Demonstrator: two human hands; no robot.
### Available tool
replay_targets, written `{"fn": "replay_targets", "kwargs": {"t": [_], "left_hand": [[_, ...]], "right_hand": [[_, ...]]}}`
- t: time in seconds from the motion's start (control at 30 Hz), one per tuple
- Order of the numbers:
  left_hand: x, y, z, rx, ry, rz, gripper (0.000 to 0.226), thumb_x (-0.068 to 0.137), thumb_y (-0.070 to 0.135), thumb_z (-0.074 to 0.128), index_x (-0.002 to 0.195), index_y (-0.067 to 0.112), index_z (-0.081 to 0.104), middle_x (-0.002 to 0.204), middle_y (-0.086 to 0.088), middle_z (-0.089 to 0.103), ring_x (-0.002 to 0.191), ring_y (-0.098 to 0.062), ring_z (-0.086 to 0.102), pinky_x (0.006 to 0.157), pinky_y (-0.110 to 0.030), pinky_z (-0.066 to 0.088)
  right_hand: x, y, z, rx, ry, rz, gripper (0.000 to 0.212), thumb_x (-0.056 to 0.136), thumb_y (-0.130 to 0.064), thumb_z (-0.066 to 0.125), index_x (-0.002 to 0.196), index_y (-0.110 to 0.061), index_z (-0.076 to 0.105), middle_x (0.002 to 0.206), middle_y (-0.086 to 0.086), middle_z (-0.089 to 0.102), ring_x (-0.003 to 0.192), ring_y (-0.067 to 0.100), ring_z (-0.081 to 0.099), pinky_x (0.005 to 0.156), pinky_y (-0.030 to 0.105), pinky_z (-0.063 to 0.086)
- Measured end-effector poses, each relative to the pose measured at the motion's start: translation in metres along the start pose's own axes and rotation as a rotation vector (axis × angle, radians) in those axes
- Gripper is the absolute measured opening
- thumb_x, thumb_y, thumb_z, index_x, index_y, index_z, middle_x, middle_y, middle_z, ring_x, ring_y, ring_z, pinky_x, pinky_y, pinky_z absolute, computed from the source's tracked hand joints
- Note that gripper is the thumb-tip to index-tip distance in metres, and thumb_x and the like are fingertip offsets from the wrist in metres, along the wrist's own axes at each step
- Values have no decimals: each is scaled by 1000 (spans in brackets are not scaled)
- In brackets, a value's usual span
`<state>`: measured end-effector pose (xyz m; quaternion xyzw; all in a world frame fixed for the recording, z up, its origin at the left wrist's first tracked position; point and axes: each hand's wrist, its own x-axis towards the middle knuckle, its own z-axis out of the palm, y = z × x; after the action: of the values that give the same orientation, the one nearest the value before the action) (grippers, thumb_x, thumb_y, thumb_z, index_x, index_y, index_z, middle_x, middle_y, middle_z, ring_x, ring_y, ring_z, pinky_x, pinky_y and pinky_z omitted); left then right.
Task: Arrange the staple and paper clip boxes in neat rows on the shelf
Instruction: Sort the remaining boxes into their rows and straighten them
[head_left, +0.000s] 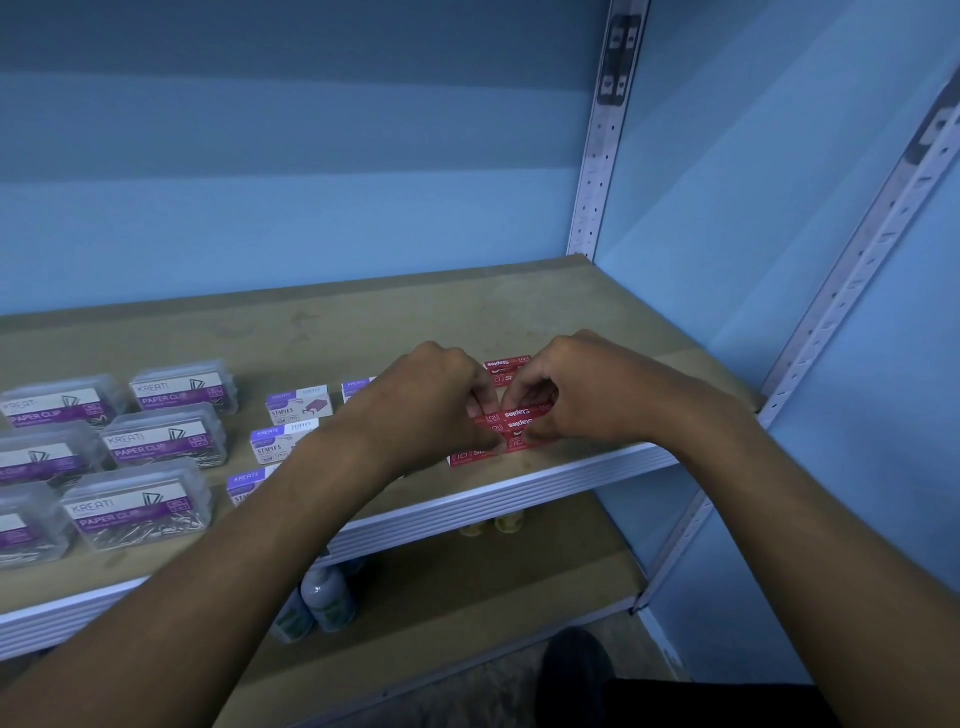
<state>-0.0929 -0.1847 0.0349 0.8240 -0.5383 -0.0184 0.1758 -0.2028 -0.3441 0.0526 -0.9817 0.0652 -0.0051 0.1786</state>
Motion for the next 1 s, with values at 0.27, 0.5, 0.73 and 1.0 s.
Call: {"fn": "replay_targets", "kwargs": {"t": [0.27, 0.5, 0.73, 1.0], "left_hand": [[-1, 0, -2, 28, 0, 11, 40, 70, 48, 81, 104, 27, 74, 98, 11, 72, 82, -4, 62, 72, -23, 50], [0, -1, -18, -23, 83, 4, 39, 71, 54, 77, 98, 26, 75, 91, 11, 73, 73, -1, 60, 71, -26, 54], [10, -17, -17, 150, 176, -63, 33, 88, 43, 65, 115, 26, 69, 120, 4, 66, 106, -16, 61, 88, -33, 51], [21, -33, -7, 198, 72, -156, 39, 89, 32, 65, 127, 23, 63, 126, -1, 64, 116, -21, 56, 95, -36, 49]], "right_hand": [[0, -1, -4, -15, -19, 15, 34, 76, -30, 85, 109, -32, 77, 101, -13, 74, 88, 2, 65, 83, 30, 57], [1, 2, -13, 82, 135, 17, 24, 85, -34, 74, 109, -32, 77, 101, -16, 74, 90, -3, 66, 84, 23, 57], [18, 11, -1, 50, 248, 44, 39, 90, -27, 71, 127, -36, 64, 129, -12, 60, 111, 7, 57, 91, 28, 51], [38, 16, 16, -19, 243, 46, 48, 92, -23, 65, 138, -33, 56, 139, -6, 54, 129, 15, 48, 104, 38, 46]]}}
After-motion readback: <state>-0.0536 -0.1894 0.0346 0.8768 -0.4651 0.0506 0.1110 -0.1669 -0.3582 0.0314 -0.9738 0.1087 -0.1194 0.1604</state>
